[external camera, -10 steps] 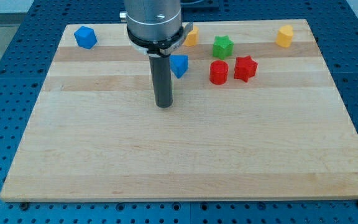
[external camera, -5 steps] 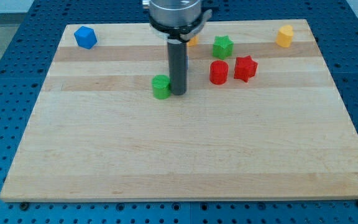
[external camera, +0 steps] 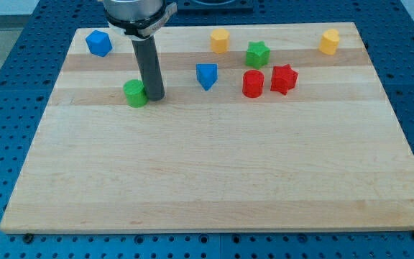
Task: Push green circle to the center left
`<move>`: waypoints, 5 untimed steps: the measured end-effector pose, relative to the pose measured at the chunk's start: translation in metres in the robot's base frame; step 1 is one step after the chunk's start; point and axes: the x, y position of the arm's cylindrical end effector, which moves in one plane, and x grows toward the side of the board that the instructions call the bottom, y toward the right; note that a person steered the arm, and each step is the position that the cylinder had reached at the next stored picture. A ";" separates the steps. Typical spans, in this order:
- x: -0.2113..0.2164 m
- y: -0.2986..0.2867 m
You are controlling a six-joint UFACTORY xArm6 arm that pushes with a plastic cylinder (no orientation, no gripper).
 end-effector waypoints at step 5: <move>-0.007 -0.099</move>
